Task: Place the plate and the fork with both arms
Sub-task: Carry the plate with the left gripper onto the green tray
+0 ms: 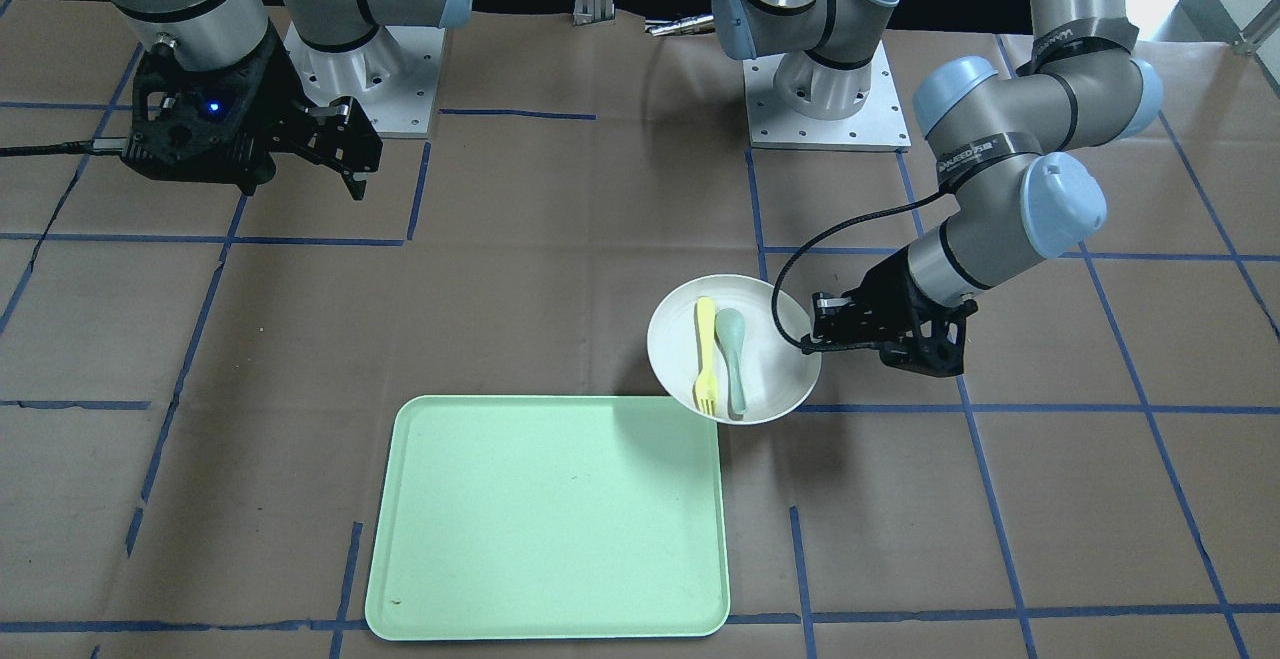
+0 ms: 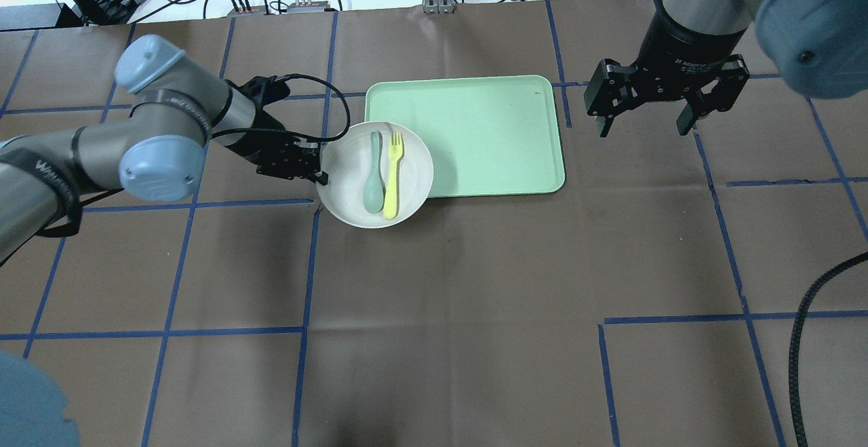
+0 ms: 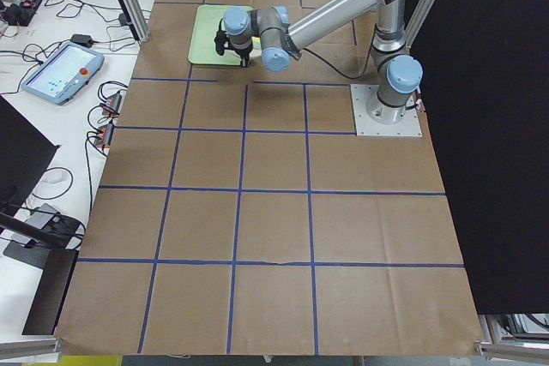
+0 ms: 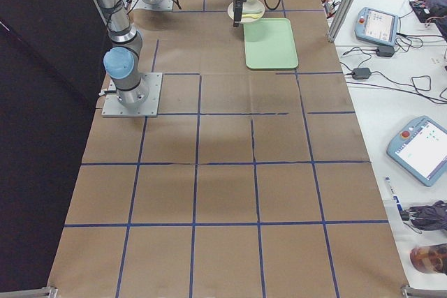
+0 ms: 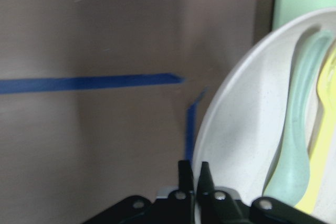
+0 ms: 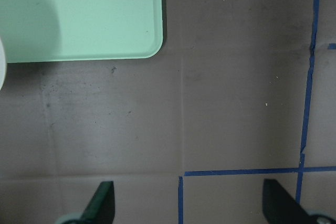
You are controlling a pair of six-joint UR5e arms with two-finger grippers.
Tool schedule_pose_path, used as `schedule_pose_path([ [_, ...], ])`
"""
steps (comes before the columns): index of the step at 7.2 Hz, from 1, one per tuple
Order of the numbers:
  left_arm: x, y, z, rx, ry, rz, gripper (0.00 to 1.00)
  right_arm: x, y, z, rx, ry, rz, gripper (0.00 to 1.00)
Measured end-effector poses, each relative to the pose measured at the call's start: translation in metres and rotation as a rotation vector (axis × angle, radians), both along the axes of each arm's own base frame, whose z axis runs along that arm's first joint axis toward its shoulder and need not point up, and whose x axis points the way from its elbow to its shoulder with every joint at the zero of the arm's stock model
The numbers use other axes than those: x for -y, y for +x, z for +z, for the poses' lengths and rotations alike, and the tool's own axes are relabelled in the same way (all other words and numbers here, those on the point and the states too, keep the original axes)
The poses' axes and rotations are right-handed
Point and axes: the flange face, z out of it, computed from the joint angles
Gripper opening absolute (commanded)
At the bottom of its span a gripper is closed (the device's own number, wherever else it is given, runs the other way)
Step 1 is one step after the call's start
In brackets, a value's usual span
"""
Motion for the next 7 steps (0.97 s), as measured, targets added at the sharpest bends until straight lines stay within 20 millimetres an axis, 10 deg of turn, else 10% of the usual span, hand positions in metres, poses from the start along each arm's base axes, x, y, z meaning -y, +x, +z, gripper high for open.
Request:
schedule_pose_path([
  [3,0.082,-0.072,-0.031,0.005,0.015,-0.012,0.01,0.000,0.000,0.000,0.000,0.000,0.001,1.00],
  [7,0.104,-0.089,-0.056,0.003,0.058,0.048,0.06,0.000,0.000,0.000,0.000,0.001,0.001,1.00],
])
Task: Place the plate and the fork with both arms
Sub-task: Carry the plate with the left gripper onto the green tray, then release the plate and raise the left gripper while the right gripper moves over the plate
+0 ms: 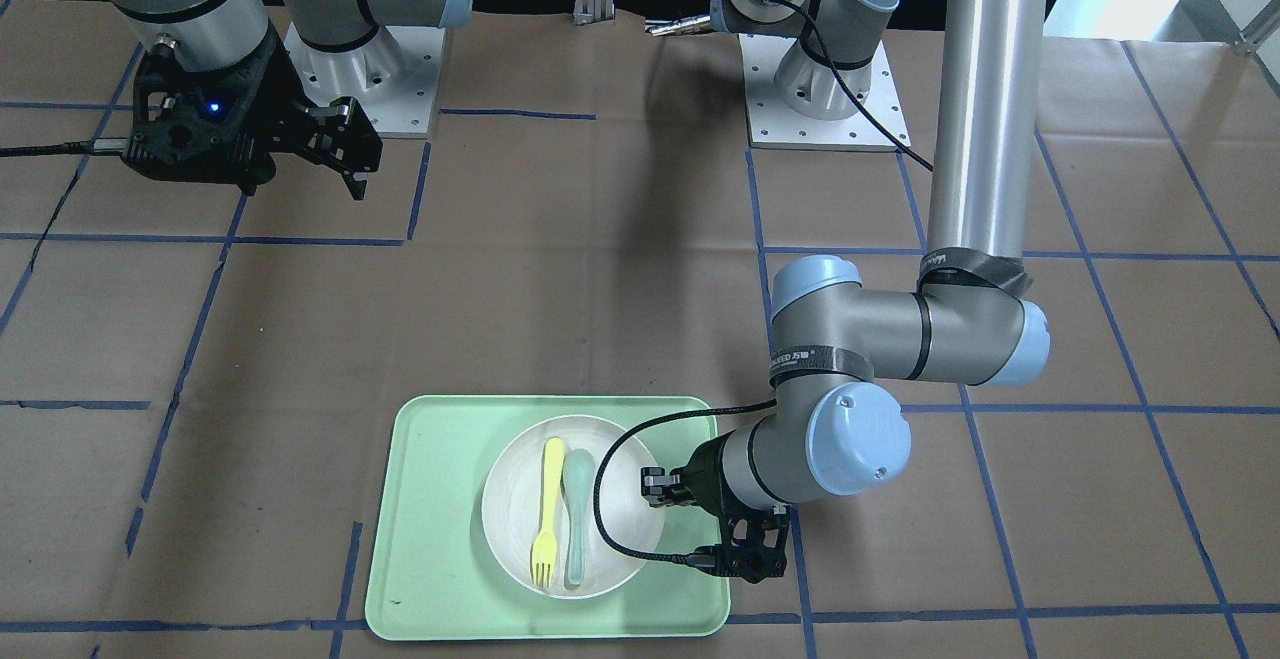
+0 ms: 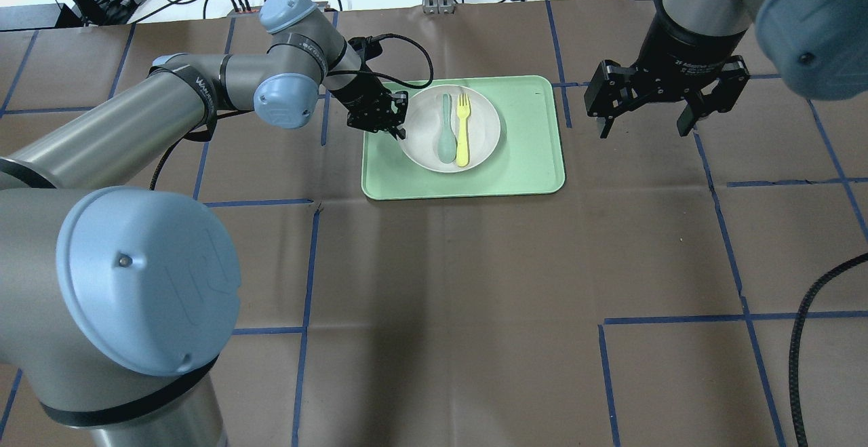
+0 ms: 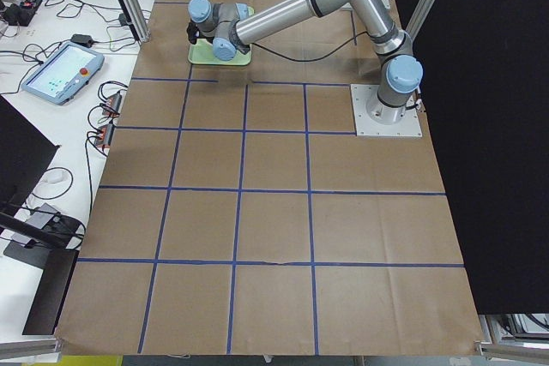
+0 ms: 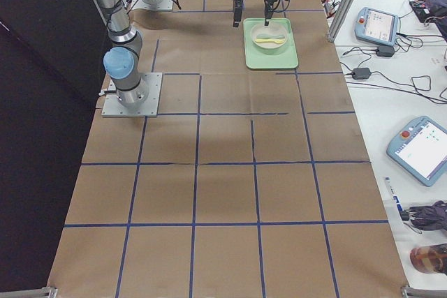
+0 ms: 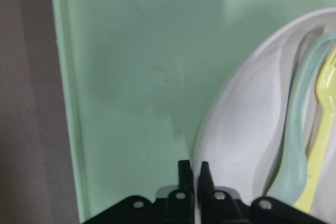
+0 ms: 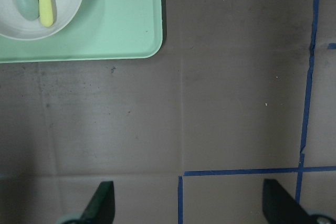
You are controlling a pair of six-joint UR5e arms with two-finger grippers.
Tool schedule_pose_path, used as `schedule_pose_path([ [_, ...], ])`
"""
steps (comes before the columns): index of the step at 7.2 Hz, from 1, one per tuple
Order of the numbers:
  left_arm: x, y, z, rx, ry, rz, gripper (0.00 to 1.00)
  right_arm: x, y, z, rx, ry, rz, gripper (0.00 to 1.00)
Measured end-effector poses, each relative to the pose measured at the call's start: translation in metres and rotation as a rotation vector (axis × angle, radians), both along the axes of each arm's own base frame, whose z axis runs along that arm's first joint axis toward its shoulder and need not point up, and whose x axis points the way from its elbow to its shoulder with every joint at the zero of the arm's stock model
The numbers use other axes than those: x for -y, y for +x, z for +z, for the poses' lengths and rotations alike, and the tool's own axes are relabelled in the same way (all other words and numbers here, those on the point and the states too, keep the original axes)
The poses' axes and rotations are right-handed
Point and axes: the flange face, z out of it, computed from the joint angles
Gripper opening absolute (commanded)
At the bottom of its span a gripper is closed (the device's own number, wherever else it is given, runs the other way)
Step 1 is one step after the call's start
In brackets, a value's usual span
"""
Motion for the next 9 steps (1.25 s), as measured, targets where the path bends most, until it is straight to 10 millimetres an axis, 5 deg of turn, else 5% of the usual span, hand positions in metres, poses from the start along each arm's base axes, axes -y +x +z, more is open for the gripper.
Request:
schedule_pose_path([
  [7,0.0087,0.0041,-0.0062,0.001,-0.001,0.006,0.16,0.0017,-0.0007,0.0010,-0.001,-0.008,0.000,1.00],
  [8,0.0092,0.0043,-0.0062,0.000,-0.004,0.006,0.25,0.0046,-0.0008,0.0004,-0.001,-0.011,0.001,1.00],
  [9,0.0097,0.0046,-0.0060,0.000,-0.007,0.007,0.52,0.0089,-0.0009,-0.0006,-0.001,-0.014,0.002,1.00],
])
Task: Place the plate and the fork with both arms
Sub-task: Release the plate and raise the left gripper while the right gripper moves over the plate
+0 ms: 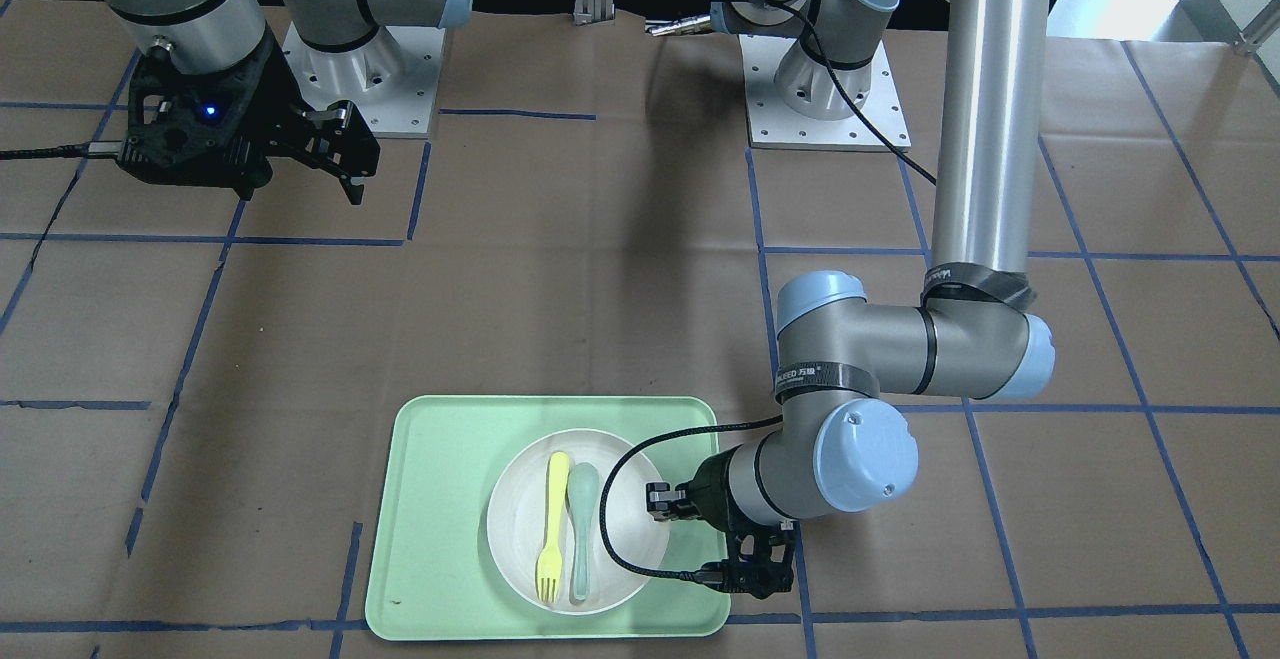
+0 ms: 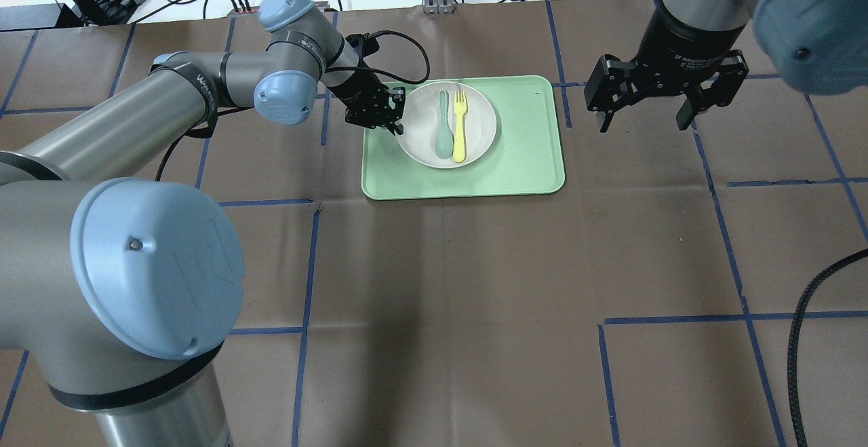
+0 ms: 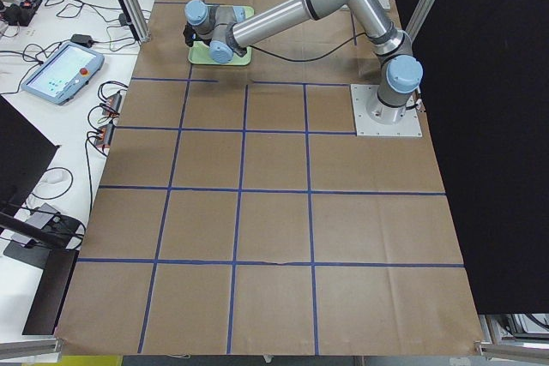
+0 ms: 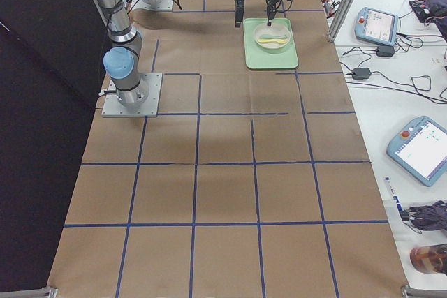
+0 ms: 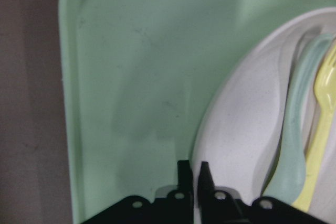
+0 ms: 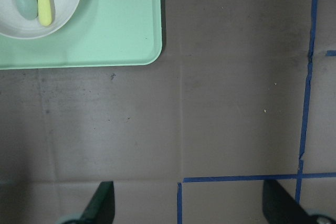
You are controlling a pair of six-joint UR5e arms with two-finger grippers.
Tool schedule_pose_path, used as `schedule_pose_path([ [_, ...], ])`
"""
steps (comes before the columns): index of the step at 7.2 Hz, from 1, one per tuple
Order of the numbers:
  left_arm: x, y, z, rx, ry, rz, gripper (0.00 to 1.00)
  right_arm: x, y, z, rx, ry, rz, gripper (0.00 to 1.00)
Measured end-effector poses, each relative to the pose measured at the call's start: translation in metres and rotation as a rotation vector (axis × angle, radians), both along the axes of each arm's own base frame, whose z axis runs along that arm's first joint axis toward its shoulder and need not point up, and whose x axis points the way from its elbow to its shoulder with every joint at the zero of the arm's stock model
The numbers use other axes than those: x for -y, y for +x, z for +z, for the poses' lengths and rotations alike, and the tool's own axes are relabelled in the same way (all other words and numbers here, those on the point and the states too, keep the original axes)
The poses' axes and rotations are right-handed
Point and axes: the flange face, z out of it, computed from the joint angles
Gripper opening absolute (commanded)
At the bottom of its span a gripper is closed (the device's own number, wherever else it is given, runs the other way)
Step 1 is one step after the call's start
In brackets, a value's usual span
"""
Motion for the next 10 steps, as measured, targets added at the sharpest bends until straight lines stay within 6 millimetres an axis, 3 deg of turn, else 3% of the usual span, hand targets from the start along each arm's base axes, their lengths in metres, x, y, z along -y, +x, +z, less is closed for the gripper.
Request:
schedule_pose_path([
  [1,0.000,0.001,0.001,0.000,-0.002,0.000,0.76,0.003,0.000,0.000,-0.001,-0.002,0.001,1.00],
  [3,-0.003,0.000,0.014,0.003,-0.007,-0.003,1.00,0.005,0.001,0.002,-0.002,-0.020,0.003,1.00],
  [4,-0.011,0.000,0.034,0.010,0.001,-0.002,1.00,0.008,0.001,0.001,-0.001,-0.031,0.004,1.00],
  [6,-0.040,0.013,0.096,0.115,0.051,-0.006,1.00,0.017,0.003,-0.005,0.001,-0.042,0.007,1.00],
  [8,-0.088,0.030,0.174,0.273,0.093,-0.040,1.00,0.027,0.006,-0.008,0.003,-0.053,0.011,1.00],
  [10,-0.142,0.040,0.229,0.385,0.111,-0.105,1.00,0.042,0.008,-0.006,0.004,-0.060,0.009,1.00],
])
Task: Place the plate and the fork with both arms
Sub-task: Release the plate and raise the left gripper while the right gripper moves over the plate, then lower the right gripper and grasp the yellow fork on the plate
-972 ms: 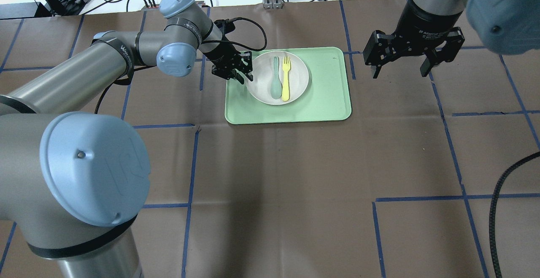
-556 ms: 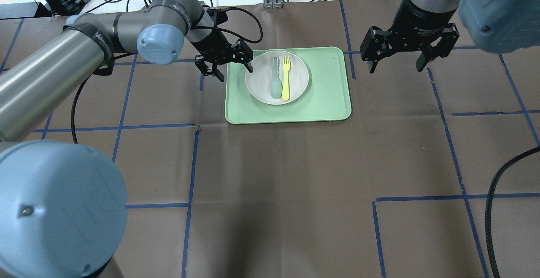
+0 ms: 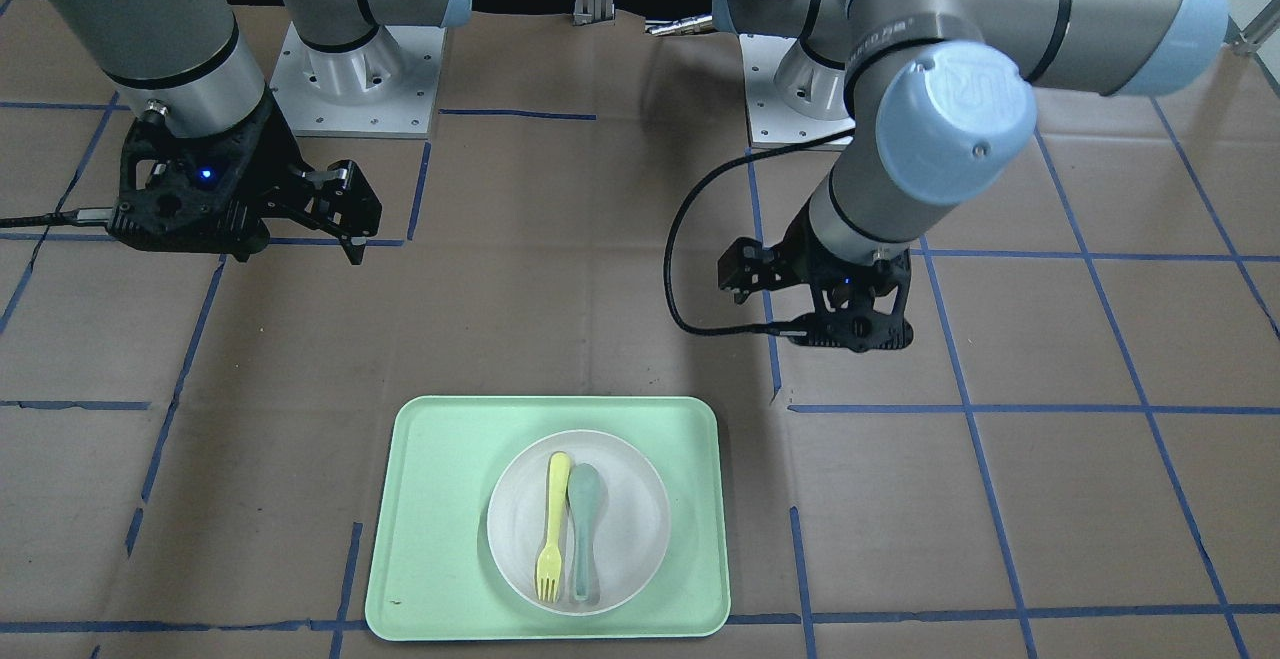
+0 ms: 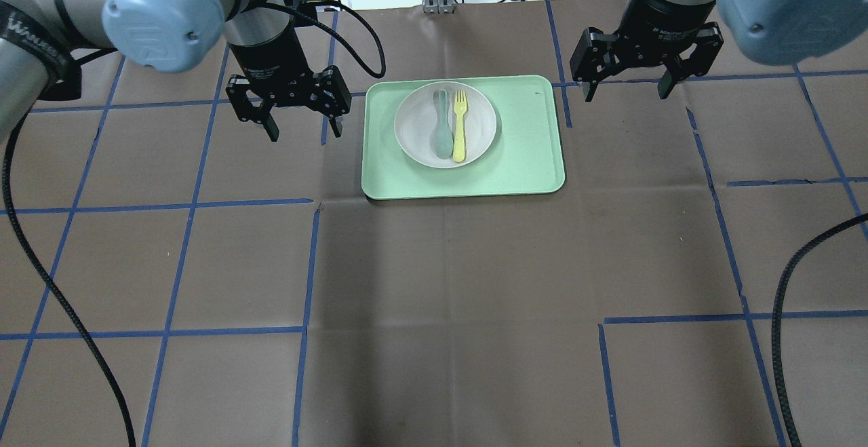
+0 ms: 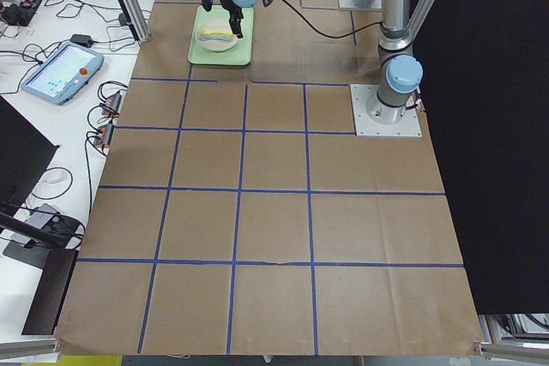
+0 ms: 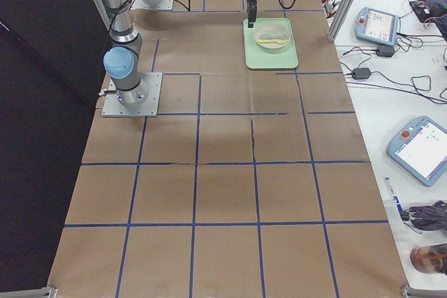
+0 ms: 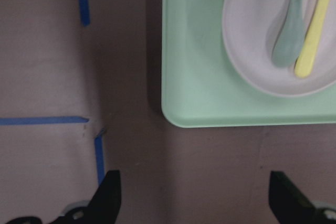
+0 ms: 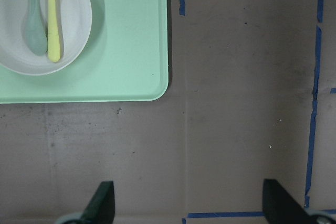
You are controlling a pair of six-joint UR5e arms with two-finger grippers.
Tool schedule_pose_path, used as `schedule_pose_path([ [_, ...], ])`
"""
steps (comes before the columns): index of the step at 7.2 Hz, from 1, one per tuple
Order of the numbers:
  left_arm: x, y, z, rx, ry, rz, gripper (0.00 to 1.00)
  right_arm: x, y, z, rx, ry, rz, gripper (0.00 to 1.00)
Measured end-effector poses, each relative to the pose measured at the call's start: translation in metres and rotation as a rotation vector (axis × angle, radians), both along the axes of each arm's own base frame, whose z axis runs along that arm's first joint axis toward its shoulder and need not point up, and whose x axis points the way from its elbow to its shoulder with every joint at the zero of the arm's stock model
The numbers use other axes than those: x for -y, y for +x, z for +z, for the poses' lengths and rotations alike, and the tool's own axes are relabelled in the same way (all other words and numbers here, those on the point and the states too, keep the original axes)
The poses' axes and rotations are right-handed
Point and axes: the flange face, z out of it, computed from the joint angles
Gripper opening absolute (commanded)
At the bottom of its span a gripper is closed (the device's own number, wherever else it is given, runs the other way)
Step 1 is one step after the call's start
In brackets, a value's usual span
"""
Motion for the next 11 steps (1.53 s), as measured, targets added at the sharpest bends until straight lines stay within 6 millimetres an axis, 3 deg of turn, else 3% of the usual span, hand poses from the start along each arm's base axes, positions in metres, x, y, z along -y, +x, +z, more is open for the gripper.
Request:
schedule_pose_path([
  [3,-0.079,0.013,0.041,0.024,-0.028,-0.022,1.00,0.007,0.004,-0.001,0.007,0.002,0.001,1.00],
  [5,-0.110,0.015,0.042,0.018,-0.047,-0.015,1.00,0.022,0.028,-0.015,0.027,0.014,0.018,1.00],
  [9,-0.095,0.014,0.013,0.016,-0.063,-0.013,1.00,0.081,0.135,-0.071,0.021,0.018,0.012,1.00],
  [10,-0.093,0.014,0.011,0.018,-0.066,-0.013,1.00,0.092,0.153,-0.087,0.021,0.016,0.003,0.92],
  [11,-0.093,0.014,0.011,0.019,-0.069,-0.011,1.00,0.100,0.164,-0.102,0.023,0.009,-0.002,0.72],
])
